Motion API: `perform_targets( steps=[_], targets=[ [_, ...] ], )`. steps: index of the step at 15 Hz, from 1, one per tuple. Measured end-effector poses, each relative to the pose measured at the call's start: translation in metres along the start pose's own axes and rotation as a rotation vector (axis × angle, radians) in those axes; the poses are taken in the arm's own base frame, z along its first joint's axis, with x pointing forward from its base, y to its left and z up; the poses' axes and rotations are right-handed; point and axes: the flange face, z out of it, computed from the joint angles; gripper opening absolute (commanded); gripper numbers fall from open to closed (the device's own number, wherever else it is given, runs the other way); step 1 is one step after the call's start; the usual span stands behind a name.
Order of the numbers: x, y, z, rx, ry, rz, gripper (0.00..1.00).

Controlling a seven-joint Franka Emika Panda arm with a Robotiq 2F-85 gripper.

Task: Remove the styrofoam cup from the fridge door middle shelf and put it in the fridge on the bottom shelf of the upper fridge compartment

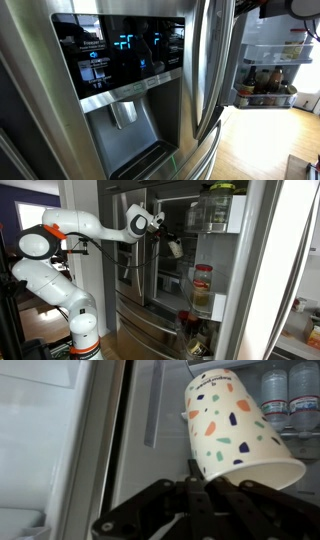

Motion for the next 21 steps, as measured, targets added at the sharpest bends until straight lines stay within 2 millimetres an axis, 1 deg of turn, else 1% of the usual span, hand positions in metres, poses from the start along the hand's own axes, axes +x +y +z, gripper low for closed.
perform_targets(
  steps=[4,7,9,11,13,14,15,16,18,21],
  targets=[
    [0.026,-0.024,0.059,0.073,0.019,-0.074,0.01],
    [0.037,-0.051,0.1,0.132,-0.001,-0.119,0.01],
    [0.04,-0.068,0.124,0.165,-0.021,-0.14,0.01],
    [0.039,-0.08,0.148,0.191,-0.043,-0.153,0.01],
    [0.036,-0.089,0.17,0.221,-0.069,-0.157,0.01],
    [0.034,-0.092,0.181,0.236,-0.084,-0.151,0.04],
    [0.032,-0.095,0.191,0.251,-0.098,-0.142,0.04],
    [0.03,-0.096,0.199,0.259,-0.107,-0.138,0.04],
    [0.03,-0.096,0.206,0.262,-0.113,-0.133,0.04],
    [0.033,-0.096,0.205,0.263,-0.106,-0.132,0.04]
  ],
)
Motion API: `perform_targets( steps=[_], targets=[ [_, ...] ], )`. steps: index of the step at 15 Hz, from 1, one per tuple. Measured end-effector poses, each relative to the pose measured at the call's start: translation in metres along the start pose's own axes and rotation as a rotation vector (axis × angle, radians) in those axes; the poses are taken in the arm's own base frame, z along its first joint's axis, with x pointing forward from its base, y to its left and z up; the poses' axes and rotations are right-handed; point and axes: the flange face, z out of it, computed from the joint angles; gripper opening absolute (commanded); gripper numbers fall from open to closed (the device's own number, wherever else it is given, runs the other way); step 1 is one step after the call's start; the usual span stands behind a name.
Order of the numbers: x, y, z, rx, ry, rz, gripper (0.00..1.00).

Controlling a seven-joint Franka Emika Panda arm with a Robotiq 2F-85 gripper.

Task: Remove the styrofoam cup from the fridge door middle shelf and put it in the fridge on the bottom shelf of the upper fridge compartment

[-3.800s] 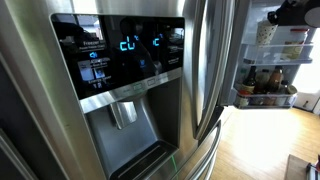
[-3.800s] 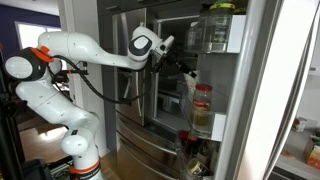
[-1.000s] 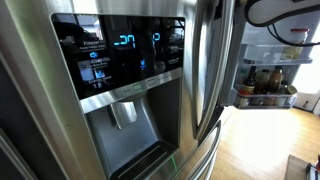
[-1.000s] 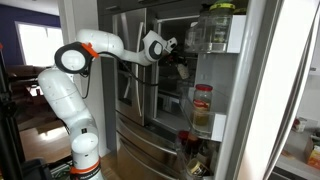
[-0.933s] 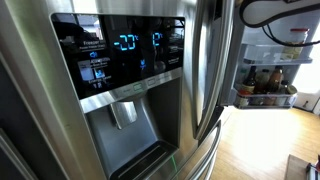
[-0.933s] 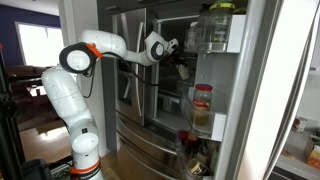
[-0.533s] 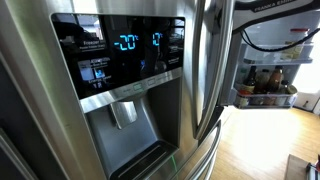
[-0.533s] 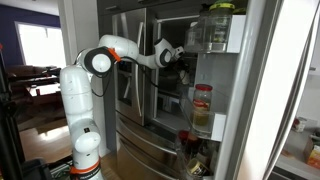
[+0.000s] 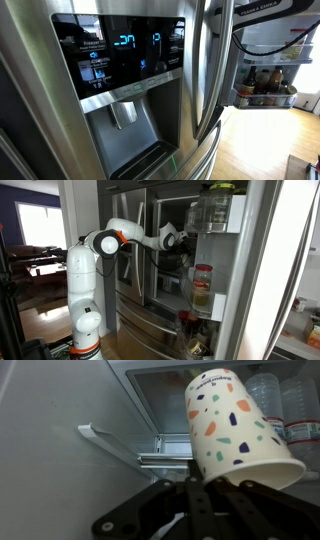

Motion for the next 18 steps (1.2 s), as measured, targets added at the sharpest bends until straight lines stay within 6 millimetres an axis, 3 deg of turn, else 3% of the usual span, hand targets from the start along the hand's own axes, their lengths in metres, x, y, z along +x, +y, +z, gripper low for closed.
perform_targets(
  steps=[6,12,18],
  targets=[
    [0.004,-0.009,0.006,0.028,0.002,0.022,0.01],
    [0.016,-0.048,0.051,0.161,-0.024,0.14,0.01],
    [0.006,-0.04,0.102,0.138,-0.166,0.161,0.01]
  ],
)
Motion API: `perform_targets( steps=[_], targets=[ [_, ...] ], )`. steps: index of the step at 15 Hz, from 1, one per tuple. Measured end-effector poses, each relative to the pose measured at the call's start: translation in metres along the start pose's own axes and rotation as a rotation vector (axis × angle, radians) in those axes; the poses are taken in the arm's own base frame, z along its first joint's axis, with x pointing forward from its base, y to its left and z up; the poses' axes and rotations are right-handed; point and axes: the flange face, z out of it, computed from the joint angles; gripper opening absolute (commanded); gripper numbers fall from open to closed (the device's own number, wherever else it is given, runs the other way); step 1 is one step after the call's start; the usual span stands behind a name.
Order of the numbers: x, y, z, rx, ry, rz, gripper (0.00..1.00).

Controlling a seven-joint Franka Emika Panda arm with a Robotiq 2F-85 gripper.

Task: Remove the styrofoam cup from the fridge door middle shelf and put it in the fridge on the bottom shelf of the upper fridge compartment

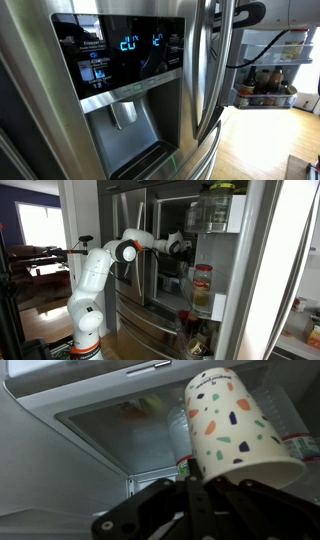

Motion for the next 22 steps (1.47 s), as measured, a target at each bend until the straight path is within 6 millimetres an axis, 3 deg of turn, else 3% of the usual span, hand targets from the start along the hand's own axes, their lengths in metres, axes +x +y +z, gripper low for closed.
perform_targets(
  steps=[5,6,8,17,22],
  targets=[
    [0.002,-0.006,0.025,0.004,-0.017,-0.007,0.02],
    [0.002,-0.008,0.03,0.005,-0.019,-0.01,0.29],
    [0.0,-0.012,0.04,0.005,-0.027,-0.017,0.34],
    [-0.001,-0.011,0.058,-0.009,-0.045,-0.026,0.99],
    [0.008,-0.015,0.04,-0.001,-0.021,-0.026,1.0]
  ],
)
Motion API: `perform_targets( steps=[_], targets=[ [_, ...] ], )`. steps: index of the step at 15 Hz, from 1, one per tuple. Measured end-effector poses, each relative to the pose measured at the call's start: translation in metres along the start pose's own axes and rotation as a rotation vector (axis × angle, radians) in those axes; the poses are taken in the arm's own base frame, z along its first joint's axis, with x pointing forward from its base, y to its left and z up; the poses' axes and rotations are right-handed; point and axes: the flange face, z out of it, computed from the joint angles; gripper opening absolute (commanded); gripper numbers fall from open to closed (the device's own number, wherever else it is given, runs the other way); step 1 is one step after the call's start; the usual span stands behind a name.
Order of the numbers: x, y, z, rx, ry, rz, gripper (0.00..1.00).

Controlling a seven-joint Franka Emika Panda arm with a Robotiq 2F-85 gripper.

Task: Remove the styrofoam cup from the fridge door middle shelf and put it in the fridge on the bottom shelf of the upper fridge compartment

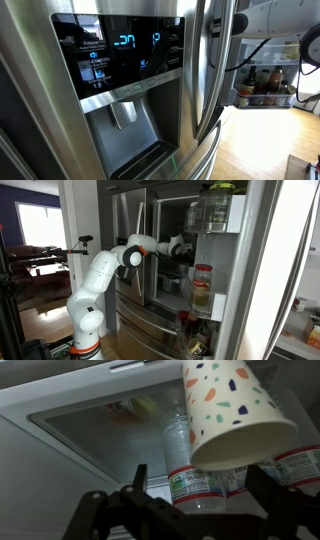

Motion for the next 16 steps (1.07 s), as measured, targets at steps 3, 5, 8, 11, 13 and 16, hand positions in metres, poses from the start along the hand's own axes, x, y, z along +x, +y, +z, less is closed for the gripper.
perform_targets(
  steps=[3,5,8,11,13,16],
  targets=[
    [0.0,-0.002,-0.016,0.003,0.005,-0.002,1.0],
    [-0.006,-0.003,-0.025,0.004,-0.007,-0.006,1.0],
    [-0.022,-0.004,-0.041,0.008,-0.01,-0.021,1.0],
    [-0.043,-0.001,-0.056,-0.013,-0.014,-0.047,1.0],
    [-0.059,0.005,-0.066,-0.027,-0.006,-0.055,1.0],
    [-0.083,0.013,-0.083,-0.03,0.022,-0.061,1.0]
  ],
)
